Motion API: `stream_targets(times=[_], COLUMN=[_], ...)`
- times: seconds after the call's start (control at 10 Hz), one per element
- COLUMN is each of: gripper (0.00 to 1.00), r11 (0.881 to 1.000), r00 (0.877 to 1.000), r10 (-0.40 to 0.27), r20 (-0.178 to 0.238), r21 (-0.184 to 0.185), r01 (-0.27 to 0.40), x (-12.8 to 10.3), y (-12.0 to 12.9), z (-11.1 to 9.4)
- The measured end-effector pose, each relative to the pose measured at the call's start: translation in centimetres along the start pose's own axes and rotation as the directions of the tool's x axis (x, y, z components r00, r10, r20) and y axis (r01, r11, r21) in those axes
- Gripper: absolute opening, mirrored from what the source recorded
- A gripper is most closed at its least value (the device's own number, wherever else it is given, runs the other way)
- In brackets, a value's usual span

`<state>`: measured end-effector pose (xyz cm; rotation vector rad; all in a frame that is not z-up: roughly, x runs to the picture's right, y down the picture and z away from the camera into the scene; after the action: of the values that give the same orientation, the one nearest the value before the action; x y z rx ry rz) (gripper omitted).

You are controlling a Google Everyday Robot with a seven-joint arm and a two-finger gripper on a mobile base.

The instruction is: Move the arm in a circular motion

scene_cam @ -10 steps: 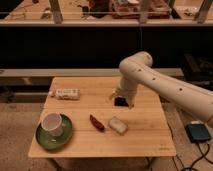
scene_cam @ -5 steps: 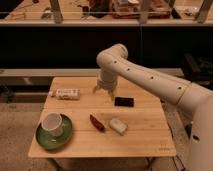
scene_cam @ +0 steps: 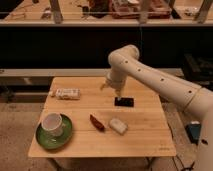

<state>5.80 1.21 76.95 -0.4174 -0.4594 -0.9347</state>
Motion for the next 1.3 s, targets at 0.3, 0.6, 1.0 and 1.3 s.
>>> stream_targets(times=[0.3, 0.6, 1.0, 1.3], gripper=[0.67, 0.67, 0.67, 0.67], r11=[0.997, 0.998, 1.000, 0.994], r00=[0.997, 0.998, 1.000, 0.995], r10=[0.077, 0.067, -0.013, -0.095], r20=[-0.003, 0.003, 0.014, 0.026], r21=[0.018, 0.004, -0.019, -0.043], r01=[-0.076, -0.067, 0.013, 0.096], x=[3.2, 2.6, 0.0, -3.6], y=[6.3, 10.7, 9.0, 3.5], z=[-1.0, -1.9, -1.4, 0.0])
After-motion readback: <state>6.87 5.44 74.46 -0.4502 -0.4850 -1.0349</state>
